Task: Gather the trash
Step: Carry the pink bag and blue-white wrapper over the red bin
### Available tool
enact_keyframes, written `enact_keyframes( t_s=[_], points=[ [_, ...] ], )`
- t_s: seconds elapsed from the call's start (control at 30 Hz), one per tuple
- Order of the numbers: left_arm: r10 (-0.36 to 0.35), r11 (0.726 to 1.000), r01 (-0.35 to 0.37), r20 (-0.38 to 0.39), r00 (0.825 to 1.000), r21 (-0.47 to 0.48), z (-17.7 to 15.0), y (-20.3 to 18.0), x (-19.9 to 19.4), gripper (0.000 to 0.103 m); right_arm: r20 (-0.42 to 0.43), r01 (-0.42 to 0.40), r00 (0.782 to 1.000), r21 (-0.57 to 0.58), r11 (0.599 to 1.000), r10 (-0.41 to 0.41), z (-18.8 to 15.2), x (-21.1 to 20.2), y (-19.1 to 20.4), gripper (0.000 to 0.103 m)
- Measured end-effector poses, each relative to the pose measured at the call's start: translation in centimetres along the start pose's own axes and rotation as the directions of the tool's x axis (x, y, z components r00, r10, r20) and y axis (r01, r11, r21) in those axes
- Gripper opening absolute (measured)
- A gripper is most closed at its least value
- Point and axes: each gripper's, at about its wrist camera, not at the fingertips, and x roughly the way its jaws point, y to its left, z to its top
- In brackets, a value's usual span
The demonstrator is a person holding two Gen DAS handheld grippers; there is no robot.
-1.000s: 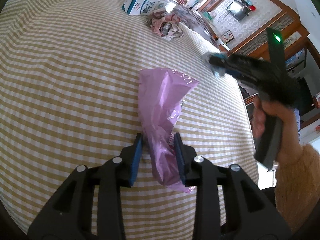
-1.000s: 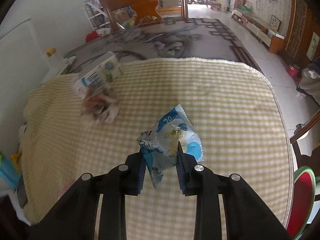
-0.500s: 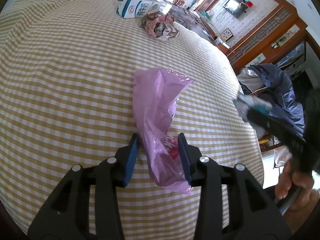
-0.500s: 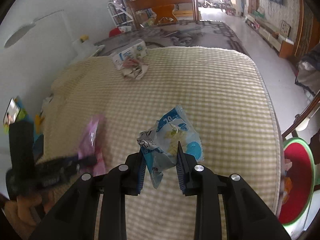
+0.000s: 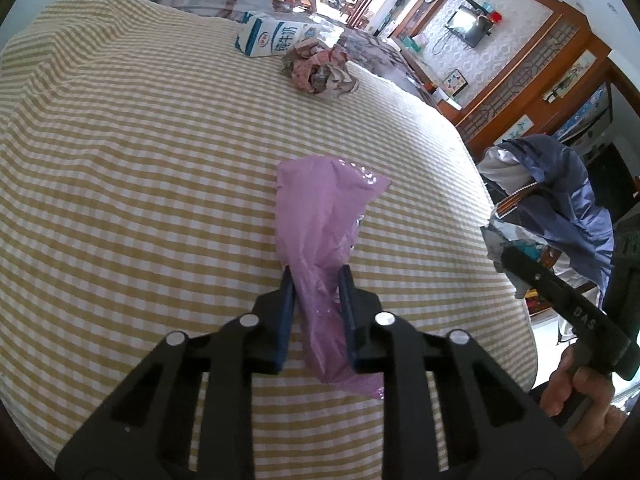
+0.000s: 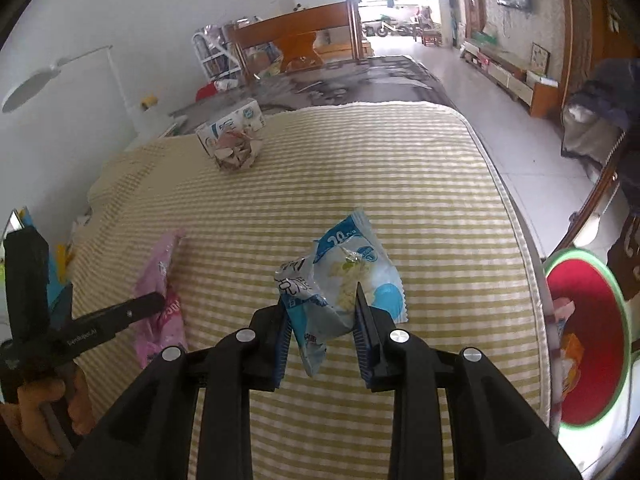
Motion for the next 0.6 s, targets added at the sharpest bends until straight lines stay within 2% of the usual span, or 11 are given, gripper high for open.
enact_keyframes(
  t_s=[0.33,0.6],
  points=[
    [0.021,0.999,-0.021,0.028,0.999,0.029,0.0,-0.7,-0.6,0.018,0.028,0.012,1.000,0.000,1.000,-0.012,-0.2,-0.6,-0.2,0.028],
    [0.051,0.997,-0.053,0.041,0.998,0.049,-0.1,-1.8,-1.5,0.018,0.041,-0.019,0.999,0.074,0.997,0.017,0.0,-1.2,-1.6,0.028]
  ],
)
